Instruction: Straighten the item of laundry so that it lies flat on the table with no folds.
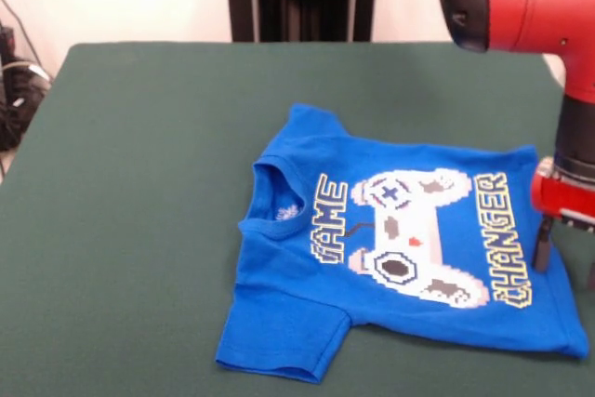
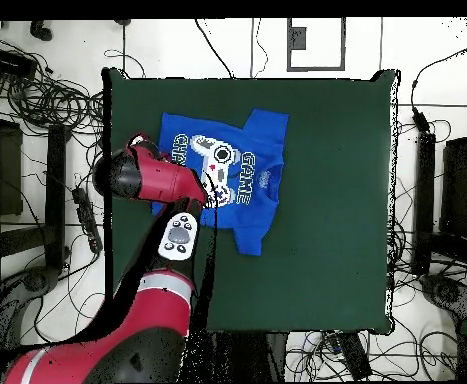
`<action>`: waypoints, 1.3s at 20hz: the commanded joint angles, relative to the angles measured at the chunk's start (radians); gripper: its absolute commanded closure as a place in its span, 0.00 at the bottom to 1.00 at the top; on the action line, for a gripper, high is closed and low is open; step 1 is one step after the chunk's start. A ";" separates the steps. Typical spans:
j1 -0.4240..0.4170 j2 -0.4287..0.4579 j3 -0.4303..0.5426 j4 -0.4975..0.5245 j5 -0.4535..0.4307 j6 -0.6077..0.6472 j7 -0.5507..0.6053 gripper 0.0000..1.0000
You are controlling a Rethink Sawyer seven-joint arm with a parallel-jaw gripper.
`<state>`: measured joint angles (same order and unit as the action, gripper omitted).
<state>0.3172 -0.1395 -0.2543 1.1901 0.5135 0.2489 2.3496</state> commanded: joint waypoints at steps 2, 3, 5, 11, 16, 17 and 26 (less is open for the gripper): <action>-0.021 -0.111 -0.023 0.169 -0.045 0.151 0.113 0.00; -0.058 -0.151 0.006 0.198 -0.066 0.155 0.062 0.00; -0.094 -0.193 0.025 0.218 -0.096 0.162 0.014 0.00; -0.165 -0.253 0.084 0.223 -0.166 0.162 -0.026 0.00; -0.200 -0.279 0.117 0.208 -0.210 0.189 -0.035 0.00; -0.203 -0.284 0.120 0.205 -0.216 0.197 -0.034 0.00; -0.250 -0.323 0.118 0.138 -0.305 0.274 -0.082 0.00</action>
<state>0.0713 -0.4583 -0.2632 1.3060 0.2795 0.3433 2.3498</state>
